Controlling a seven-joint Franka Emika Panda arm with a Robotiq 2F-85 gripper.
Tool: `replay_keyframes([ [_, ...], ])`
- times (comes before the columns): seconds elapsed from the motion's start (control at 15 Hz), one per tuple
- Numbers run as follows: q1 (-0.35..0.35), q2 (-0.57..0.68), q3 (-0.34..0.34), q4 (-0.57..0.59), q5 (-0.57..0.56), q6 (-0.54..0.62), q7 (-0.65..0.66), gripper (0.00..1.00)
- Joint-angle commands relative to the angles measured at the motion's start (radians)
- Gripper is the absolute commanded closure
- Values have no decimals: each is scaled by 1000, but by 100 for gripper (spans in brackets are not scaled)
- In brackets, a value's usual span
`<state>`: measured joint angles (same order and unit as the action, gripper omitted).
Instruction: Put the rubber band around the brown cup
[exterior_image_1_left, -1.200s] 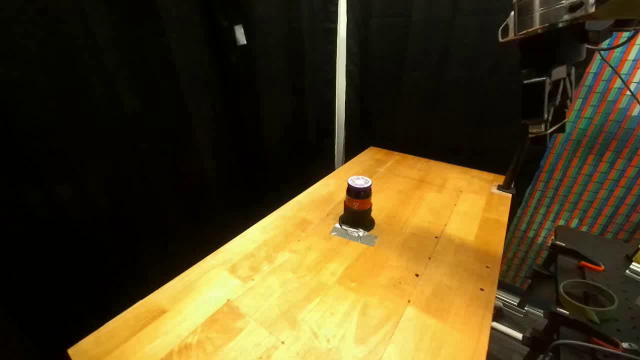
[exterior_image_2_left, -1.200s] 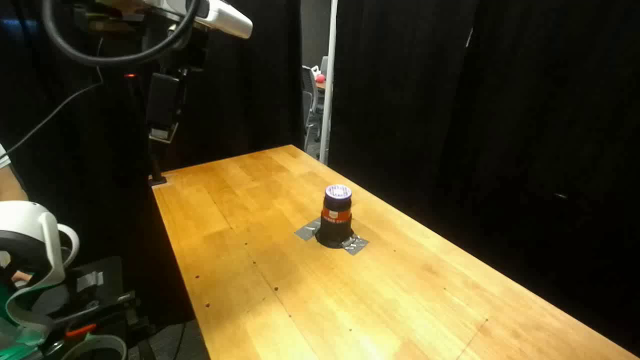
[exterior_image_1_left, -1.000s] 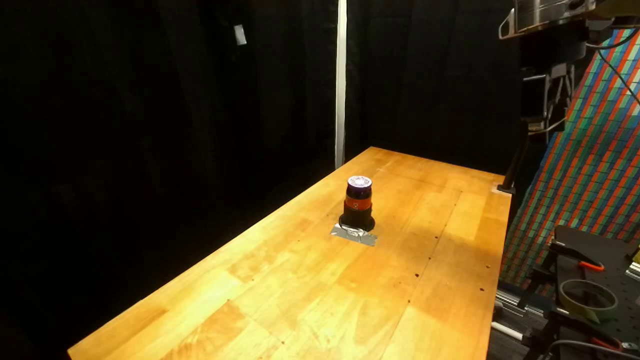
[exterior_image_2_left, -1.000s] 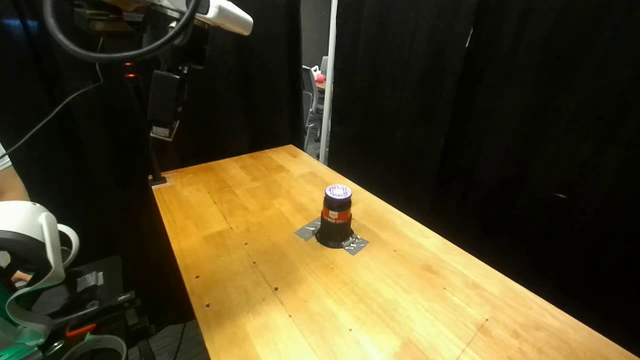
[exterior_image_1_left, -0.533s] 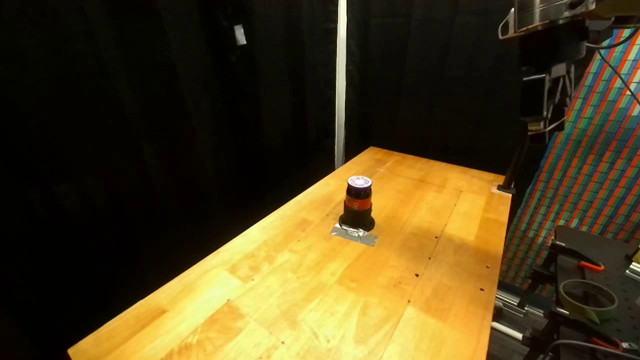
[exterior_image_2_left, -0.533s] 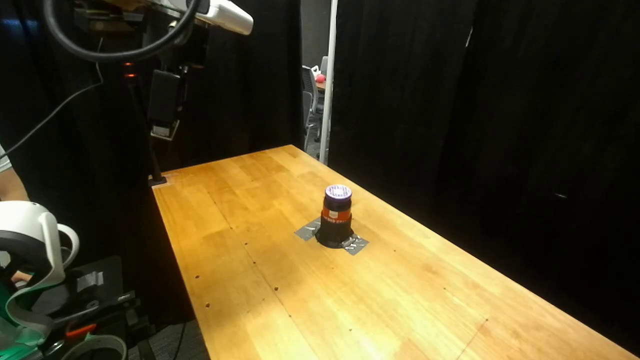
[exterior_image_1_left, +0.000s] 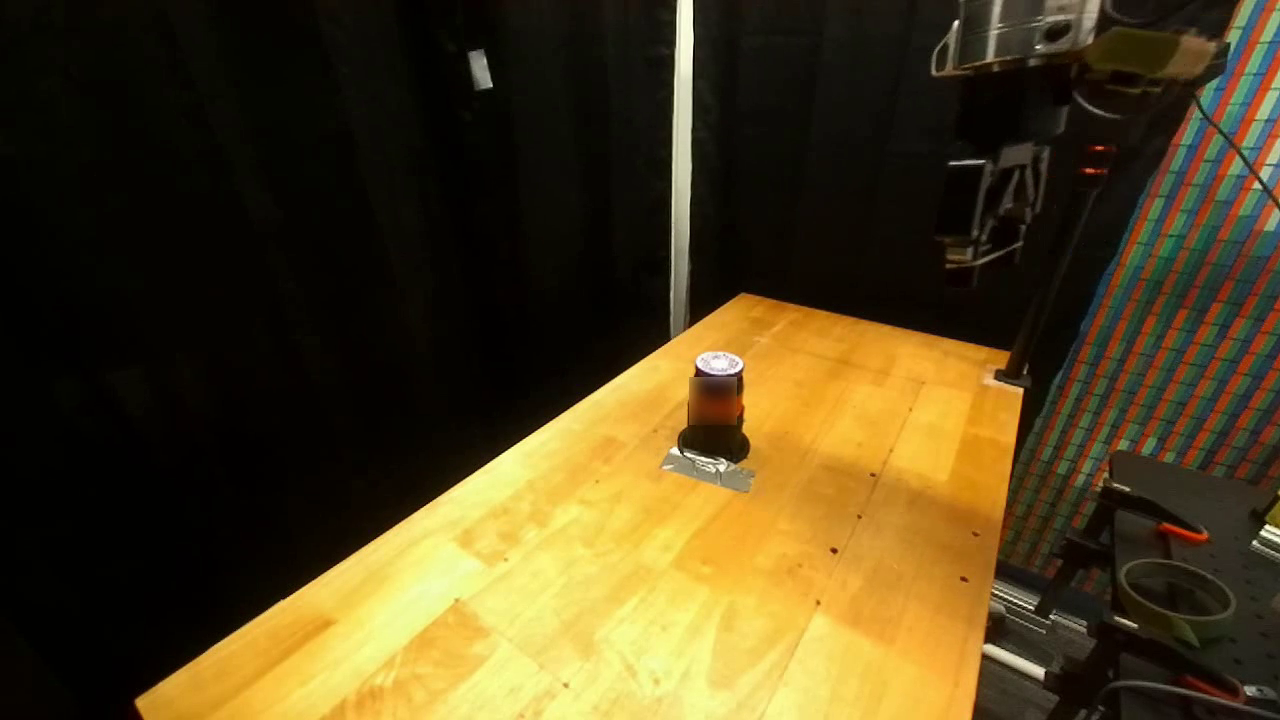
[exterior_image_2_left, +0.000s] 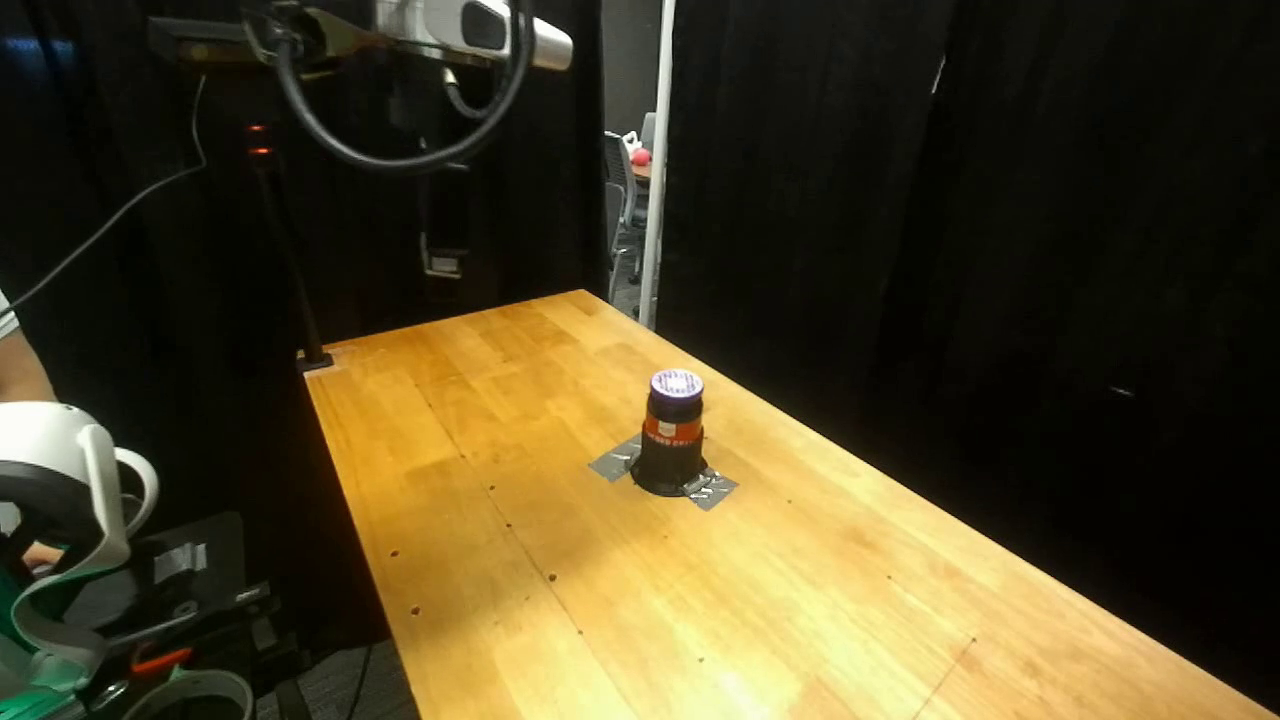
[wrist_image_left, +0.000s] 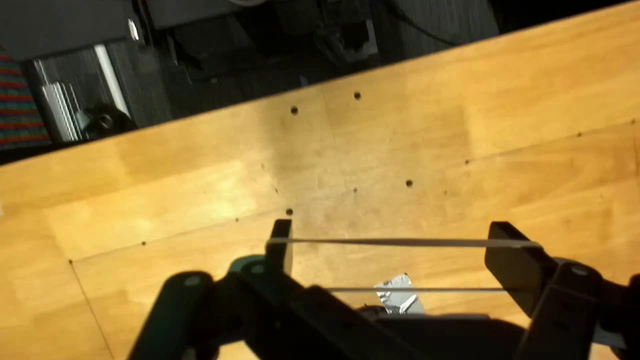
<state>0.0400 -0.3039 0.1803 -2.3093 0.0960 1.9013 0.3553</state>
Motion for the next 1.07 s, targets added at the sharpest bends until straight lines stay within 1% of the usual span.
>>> replay_keyframes([
  [0.0, 2, 224, -7, 165, -56, 138, -4, 0],
  [0.13, 5, 324, -15, 232, -110, 210, 31, 0],
  [0.47, 37, 535, -58, 383, -133, 365, 27, 0],
  [0.8, 79, 673, -117, 474, -163, 493, 47, 0],
  [1.0, 98, 737, -150, 512, -157, 549, 51, 0],
])
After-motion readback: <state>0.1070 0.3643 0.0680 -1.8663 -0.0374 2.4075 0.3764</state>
